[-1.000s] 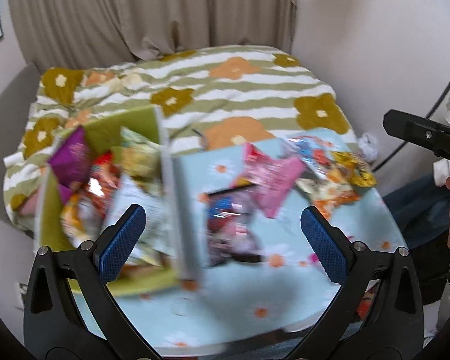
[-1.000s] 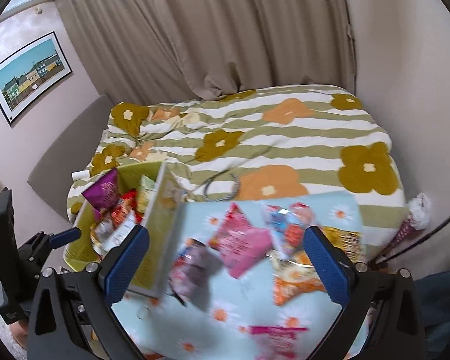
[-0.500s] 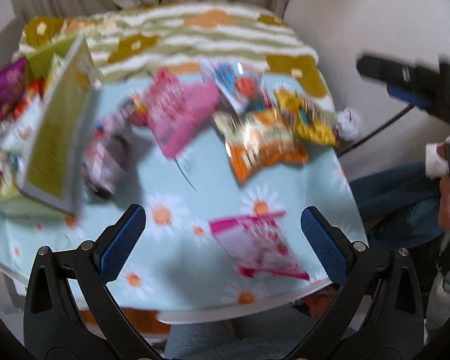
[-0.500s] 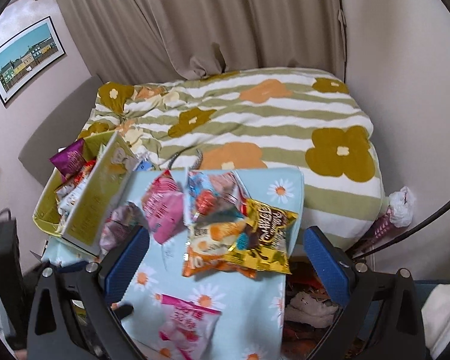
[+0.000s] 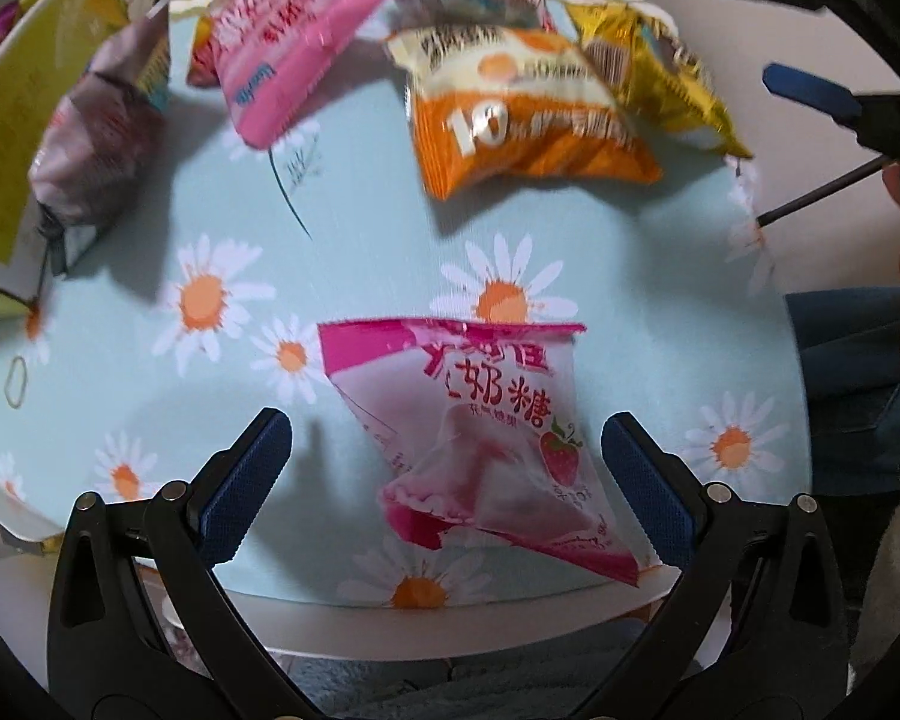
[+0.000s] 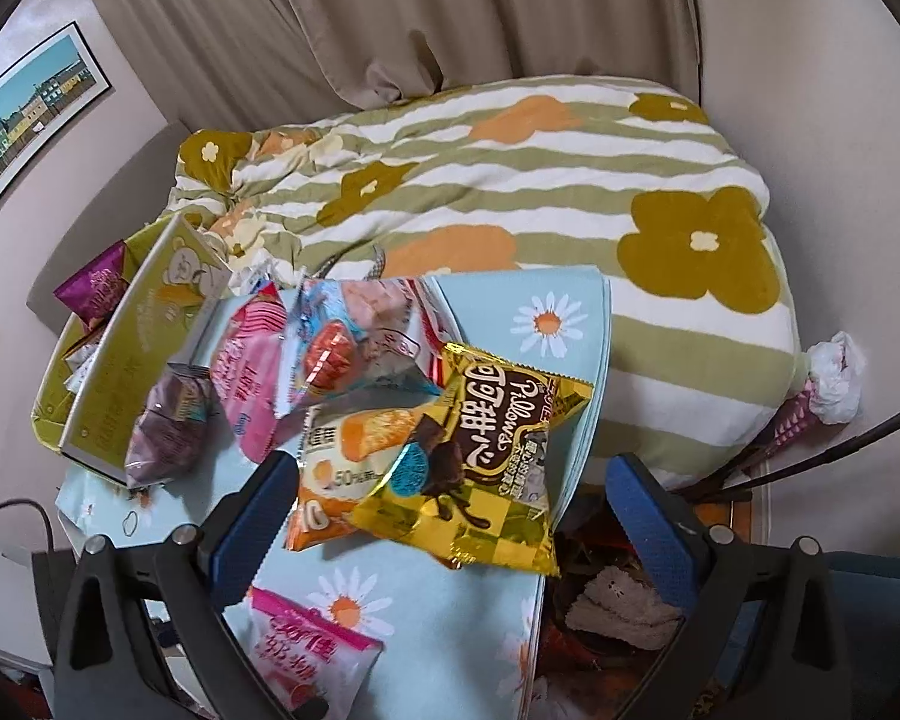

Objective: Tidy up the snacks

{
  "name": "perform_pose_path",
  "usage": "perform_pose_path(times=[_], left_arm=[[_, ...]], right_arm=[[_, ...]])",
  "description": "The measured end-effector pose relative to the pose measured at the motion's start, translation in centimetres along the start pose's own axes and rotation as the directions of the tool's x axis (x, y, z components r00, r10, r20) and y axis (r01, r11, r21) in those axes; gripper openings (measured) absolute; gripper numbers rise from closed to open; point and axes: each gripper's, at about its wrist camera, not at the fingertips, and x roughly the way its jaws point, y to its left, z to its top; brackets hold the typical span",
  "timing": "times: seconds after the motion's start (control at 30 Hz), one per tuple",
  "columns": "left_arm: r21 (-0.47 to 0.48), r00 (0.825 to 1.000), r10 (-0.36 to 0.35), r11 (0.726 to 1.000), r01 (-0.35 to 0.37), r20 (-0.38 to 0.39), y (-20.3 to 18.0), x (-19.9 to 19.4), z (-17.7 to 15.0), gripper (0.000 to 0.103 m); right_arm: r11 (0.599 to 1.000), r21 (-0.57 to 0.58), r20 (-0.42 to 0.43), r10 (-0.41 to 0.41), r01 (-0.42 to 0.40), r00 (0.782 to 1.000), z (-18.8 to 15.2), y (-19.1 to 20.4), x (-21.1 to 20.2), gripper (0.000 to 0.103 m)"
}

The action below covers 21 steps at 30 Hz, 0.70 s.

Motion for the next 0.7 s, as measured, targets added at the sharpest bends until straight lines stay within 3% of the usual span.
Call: perform_pose_path(times=[0.2, 0.27, 0.43, 0.7], left_arm=[[0.010, 0.999, 0.019, 1.000, -0.019, -0.048, -0.9, 2.0, -0.4, 0.102], [-0.001, 0.997, 0.016, 1.000, -0.016, -0.075, -1.0, 2.8, -0.4, 0.098], [0.069, 0.995, 0.089, 0.994, -0.085, -0.047, -2.4, 3.0, -0.5, 0.084], [0.090, 0.995, 0.092, 0.992, -0.088, -0.036, -2.2, 2.2, 0.6, 0.067]], right_arm=[[1.000, 0.009, -0.037, 0.008, -0.008, 0.999, 0.5, -1.0, 2.3, 0.093], [1.000, 0.009, -0.049, 0.013, -0.013, 0.999, 0.6, -1.2, 2.9, 0.091], [1.000, 0.007, -0.072, 0.025, -0.025, 0.997, 0.8, -1.5, 4.2, 0.085], [0.999, 0.017, -0.084, 0.038, -0.036, 0.996, 0.9, -1.8, 5.4, 0.081]])
